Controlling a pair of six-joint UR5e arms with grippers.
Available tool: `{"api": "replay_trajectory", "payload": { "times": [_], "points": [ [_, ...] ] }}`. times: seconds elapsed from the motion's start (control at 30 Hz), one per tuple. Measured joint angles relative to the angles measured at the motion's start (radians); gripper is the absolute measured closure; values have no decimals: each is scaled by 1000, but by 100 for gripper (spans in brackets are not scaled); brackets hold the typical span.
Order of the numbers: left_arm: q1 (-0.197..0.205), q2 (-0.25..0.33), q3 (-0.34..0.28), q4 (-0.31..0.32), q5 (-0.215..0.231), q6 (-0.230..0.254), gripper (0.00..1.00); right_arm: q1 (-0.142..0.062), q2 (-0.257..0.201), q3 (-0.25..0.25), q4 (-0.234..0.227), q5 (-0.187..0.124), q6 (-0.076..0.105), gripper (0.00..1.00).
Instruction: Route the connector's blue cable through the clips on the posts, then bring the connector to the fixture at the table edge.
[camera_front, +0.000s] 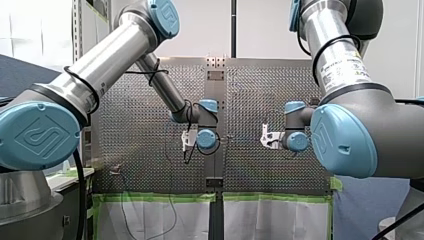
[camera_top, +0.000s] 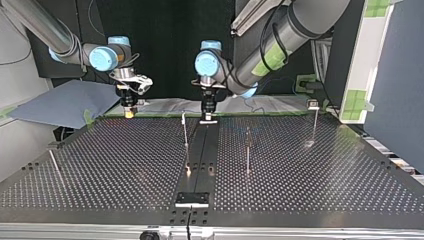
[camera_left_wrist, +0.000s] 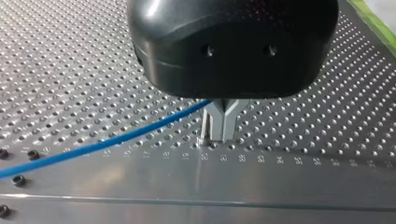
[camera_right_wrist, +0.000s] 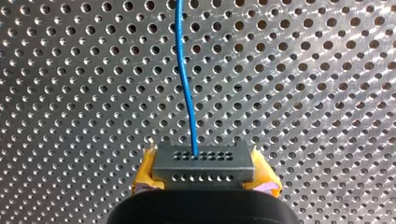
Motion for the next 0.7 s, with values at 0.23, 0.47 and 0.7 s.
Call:
{"api": "replay_trajectory", "payload": {
  "times": [0.23, 0.47, 0.7],
  "points": [
    [4, -3, 5, -1, 6, -2, 100, -4, 1, -2, -3, 0, 3, 100],
    [11, -3, 8, 0, 11, -2, 100, -7, 2, -10, 1, -1, 5, 100],
    [19, -30, 31, -17, 16, -3, 100, -15, 3, -17, 3, -2, 7, 100]
  ]
}}
